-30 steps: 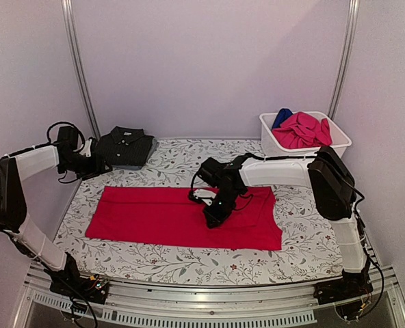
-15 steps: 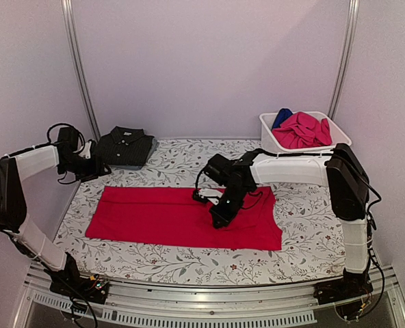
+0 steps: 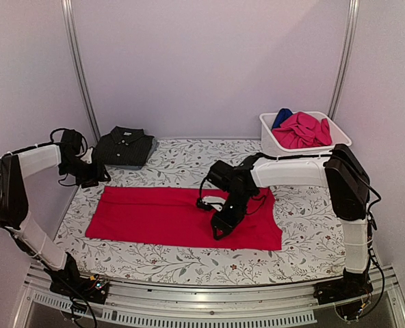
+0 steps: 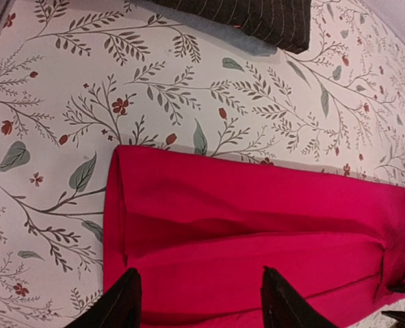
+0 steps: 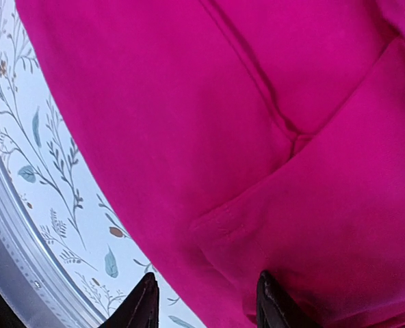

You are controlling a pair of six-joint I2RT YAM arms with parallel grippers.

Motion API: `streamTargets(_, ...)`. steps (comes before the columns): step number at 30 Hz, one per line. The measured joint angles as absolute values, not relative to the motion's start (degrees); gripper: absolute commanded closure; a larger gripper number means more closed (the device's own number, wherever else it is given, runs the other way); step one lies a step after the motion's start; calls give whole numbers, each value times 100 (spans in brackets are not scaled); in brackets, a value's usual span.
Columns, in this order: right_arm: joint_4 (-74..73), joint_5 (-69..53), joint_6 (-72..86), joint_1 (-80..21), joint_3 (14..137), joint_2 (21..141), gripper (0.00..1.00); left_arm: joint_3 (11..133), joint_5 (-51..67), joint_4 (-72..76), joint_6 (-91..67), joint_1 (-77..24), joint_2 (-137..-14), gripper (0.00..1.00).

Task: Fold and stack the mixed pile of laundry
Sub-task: Adjust the rectangle-folded T-shirt at the center of the board.

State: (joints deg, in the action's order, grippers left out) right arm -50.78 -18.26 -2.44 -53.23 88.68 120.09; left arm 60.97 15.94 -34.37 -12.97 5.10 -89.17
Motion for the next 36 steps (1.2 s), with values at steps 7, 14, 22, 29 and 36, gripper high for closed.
streamTargets(7,-4853,-2043,222,-5002,10186,12053,58,6241,1621,-3535,-1313,325,-9343,46)
streamTargets(14,-4604,-2073,666,-4705,11684,12895,67,6757,1516,-3586,-1319,145,-9865,51)
streamTargets(22,-4534,-2143,856,-4674,11909,13878,70,7085,1306,-3669,-1282,-51,-10571,61)
streamTargets(29,-4560,-2171,760,-4703,11852,14035,72,7006,1149,-4001,-1177,-237,-10672,69)
streamTargets(36,-4512,-2169,598,-4746,11515,13913,72,6689,1024,-4403,-1190,-285,-10521,69)
